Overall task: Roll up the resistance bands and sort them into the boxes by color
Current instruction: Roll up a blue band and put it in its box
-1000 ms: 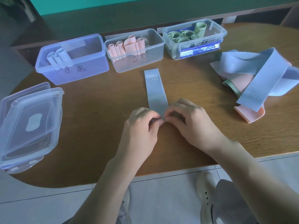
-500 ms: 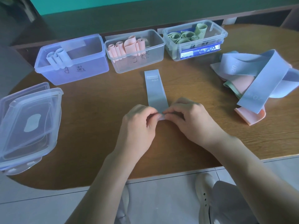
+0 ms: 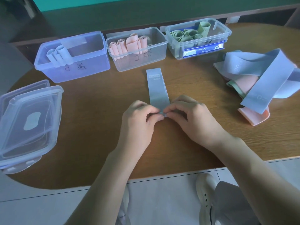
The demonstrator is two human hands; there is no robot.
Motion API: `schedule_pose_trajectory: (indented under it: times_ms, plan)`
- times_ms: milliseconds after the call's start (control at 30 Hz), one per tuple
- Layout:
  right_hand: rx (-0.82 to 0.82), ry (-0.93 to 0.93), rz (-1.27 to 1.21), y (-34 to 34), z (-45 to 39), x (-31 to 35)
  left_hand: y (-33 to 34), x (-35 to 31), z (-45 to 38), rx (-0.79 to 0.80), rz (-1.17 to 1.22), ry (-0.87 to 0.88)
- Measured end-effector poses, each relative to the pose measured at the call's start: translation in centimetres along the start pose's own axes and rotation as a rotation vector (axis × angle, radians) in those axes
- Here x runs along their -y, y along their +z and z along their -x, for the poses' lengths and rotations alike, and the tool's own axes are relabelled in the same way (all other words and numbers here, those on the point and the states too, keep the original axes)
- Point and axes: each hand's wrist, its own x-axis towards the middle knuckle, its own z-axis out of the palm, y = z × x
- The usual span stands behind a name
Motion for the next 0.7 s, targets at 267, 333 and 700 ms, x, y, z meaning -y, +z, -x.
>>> schedule_pose_trajectory:
  times_ms: [267,333,700]
  plan:
    - [0.062,0.056,-0.018,-0.3,-0.7,-0.4,0.1,-0.4,0.2,-0.061,-0.007,0.078]
    - [0.064,0.047,-0.004,-0.2,-1.2,-0.6,0.2,-0.4,0.1,-0.049,-0.031,0.072]
    - [0.01,0.01,-0.006,-0.1,-1.6,-0.9,0.6,0.1,-1.0,0.001,-0.049,0.003]
